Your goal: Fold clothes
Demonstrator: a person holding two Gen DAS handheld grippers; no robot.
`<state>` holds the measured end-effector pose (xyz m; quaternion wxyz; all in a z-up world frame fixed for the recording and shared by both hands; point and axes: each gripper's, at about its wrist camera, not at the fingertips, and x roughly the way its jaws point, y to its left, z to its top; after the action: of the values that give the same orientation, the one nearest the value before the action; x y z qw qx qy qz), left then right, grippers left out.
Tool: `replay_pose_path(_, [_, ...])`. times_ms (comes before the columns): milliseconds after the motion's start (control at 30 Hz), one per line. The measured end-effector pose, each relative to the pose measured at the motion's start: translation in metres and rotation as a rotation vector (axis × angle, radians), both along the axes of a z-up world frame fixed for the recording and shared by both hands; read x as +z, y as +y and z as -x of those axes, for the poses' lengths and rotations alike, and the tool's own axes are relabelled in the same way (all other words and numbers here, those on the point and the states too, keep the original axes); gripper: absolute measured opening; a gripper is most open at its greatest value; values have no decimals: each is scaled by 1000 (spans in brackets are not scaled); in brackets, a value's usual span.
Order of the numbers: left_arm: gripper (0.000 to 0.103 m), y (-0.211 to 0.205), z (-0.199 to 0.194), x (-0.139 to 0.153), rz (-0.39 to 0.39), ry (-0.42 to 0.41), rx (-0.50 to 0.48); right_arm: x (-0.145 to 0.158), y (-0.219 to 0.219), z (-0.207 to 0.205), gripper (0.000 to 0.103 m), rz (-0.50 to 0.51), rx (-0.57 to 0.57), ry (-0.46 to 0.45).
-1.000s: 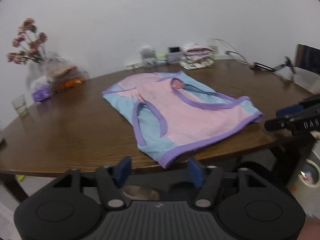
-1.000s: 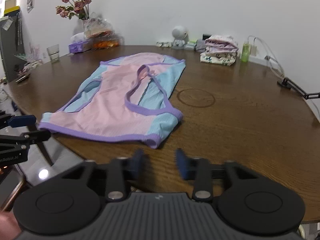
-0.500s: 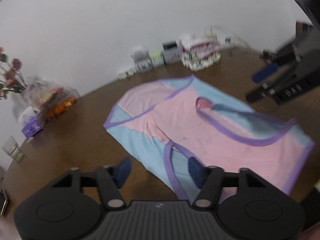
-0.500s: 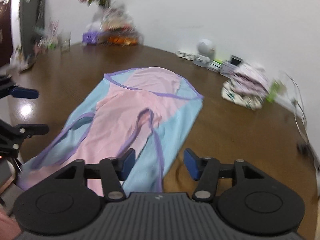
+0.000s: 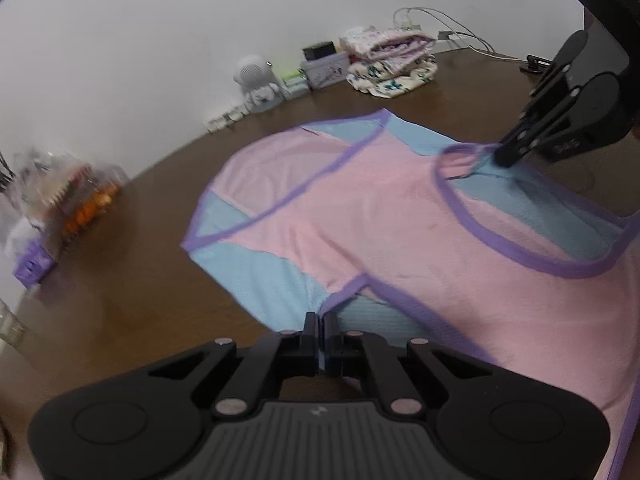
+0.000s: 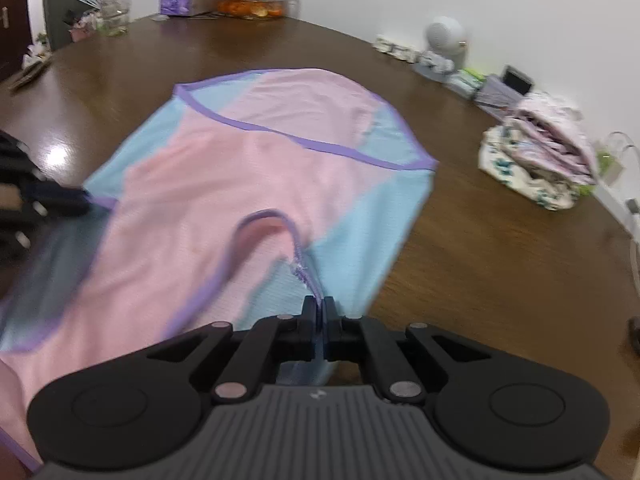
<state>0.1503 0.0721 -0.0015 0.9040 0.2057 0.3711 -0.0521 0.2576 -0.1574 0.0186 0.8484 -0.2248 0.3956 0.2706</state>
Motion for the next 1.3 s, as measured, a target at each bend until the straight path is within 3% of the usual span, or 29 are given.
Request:
replay_pose_path(167, [2, 9, -1, 3, -39, -1, 15, -3, -8, -2, 2, 34, -8, -17])
replay_pose_path(233, [7, 11, 0, -1, -34, 18, 22, -6, -9, -1, 3, 30, 1, -6])
replay_pose_path(300, [15, 12, 3, -2, -20, 31, 29, -3, -12, 1, 15, 1, -2, 1])
replay_pose_path(367, [32, 15, 10, 11, 24, -11, 17, 8, -21, 3, 32, -69, -16, 4])
replay_pose_path(400, [39, 17, 14, 17, 46, -32, 12, 15, -25, 3, 34, -112, -21, 3])
replay_pose_path(433, [41, 17, 14, 24, 66, -60, 7, 22, -26, 4, 34, -150, -23, 2])
replay_pose_path(567, [39, 5, 2, 38, 117, -130, -18, 33, -19, -8, 34, -251, -35, -31])
replay_pose_path(633, [30, -7, -13, 29, 129, -106, -38, 26, -10, -22, 27, -273, -47, -13])
replay_pose_path(700, [12, -16, -27, 17, 133, -61, -62, 16, -1, -35, 15, -281, -54, 15])
replay_pose_path(733, [11, -17, -28, 13, 128, -52, -64, 9, 4, -40, 13, -276, -54, 33])
replay_pose_path(867, [11, -20, -29, -3, 109, -15, -68, -11, 11, -27, 9, -199, 7, 83])
replay_pose_path(1000, [15, -21, -29, -13, 104, 4, -69, -10, 12, -7, 9, -139, 59, 53])
replay_pose_path(1233, [18, -11, -9, 2, 147, -79, -32, -1, 5, -23, 10, -271, 8, 35])
replay_pose_path(1300, [18, -9, -2, 6, 158, -103, -21, -8, 10, -26, 10, -251, 6, 64])
